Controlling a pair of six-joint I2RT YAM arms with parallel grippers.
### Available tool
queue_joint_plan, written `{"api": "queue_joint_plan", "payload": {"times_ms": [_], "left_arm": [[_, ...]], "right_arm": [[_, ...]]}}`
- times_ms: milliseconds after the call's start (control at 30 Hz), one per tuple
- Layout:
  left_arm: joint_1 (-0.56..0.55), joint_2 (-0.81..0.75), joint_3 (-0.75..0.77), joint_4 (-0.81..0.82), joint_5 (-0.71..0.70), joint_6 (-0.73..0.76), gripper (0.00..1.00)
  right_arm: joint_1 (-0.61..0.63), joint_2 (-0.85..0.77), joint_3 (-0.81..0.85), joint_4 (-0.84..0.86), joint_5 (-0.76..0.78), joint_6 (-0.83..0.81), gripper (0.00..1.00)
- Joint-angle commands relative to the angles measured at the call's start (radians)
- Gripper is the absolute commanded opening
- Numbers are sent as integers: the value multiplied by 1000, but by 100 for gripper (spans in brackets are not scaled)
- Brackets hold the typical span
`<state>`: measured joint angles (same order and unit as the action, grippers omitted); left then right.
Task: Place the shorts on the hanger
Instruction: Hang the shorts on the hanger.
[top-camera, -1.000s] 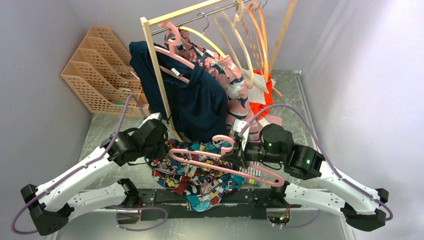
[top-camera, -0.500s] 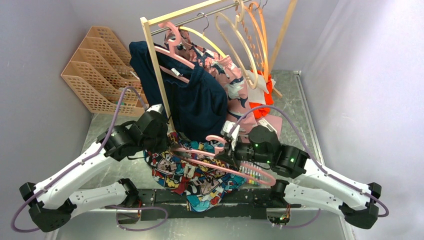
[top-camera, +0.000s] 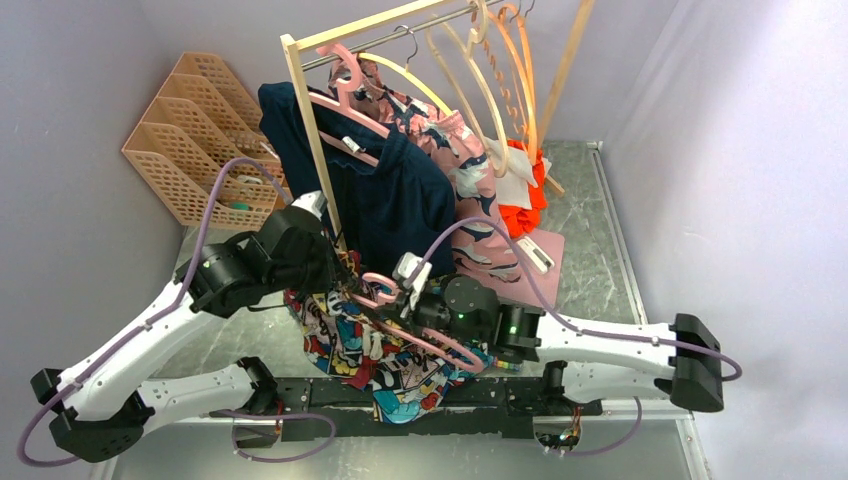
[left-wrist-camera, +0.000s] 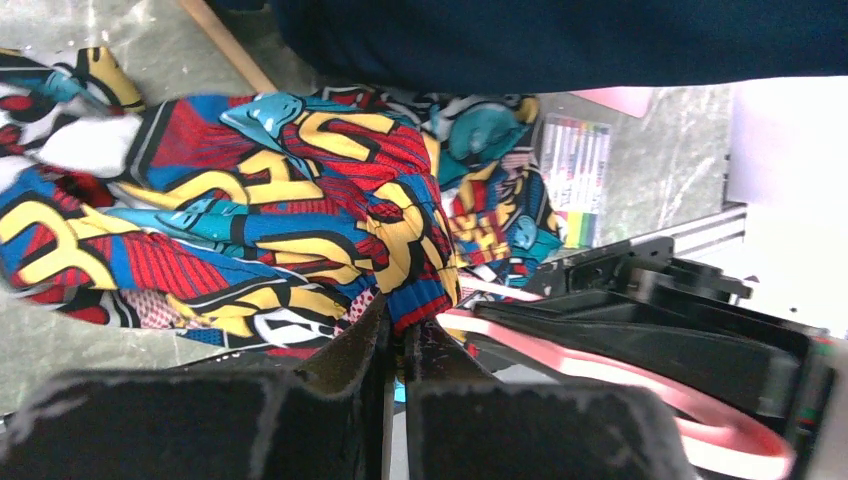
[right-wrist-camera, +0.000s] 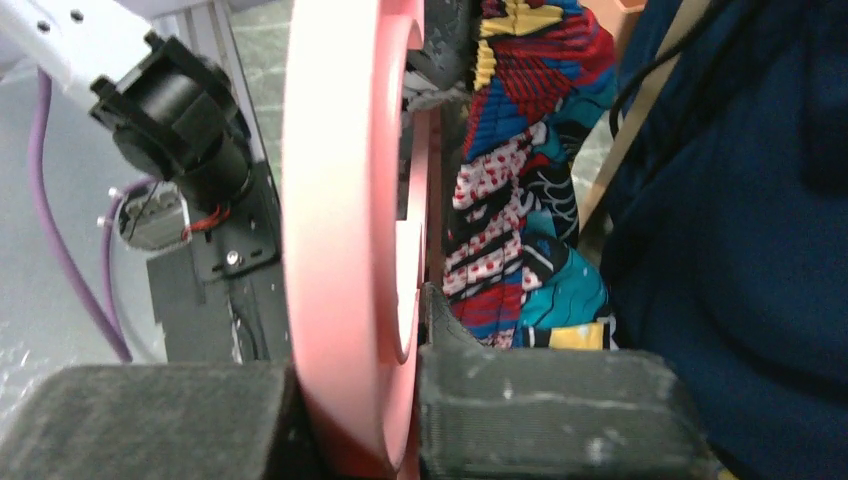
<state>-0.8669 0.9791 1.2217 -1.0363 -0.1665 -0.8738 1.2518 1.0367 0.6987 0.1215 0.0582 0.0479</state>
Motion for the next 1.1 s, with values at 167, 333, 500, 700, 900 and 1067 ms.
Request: {"api": "queue_joint_plan", "payload": {"times_ms": [167,333,500,700,900,1067], "left_arm": [[-4,-46,108,86,94,19,7],[-4,-60,105,89,123,25,7],[-4,-73,158,84,160,41,31],[-4,-59,305,81,224,65,65],[-4,-119,334,200,356,116,98],[-3,-236,343,308,355,169,99]], "right_arm": [[34,157,-28,627,135,32,0],[34,207,-50,831,128,51,0],[32,180,-98,1013,121,60,0],[32,158,-98,1134,98,50,0],[30,117,-86,1160,68,29,0],[28,37,-47,1049,8,-6,0]]}}
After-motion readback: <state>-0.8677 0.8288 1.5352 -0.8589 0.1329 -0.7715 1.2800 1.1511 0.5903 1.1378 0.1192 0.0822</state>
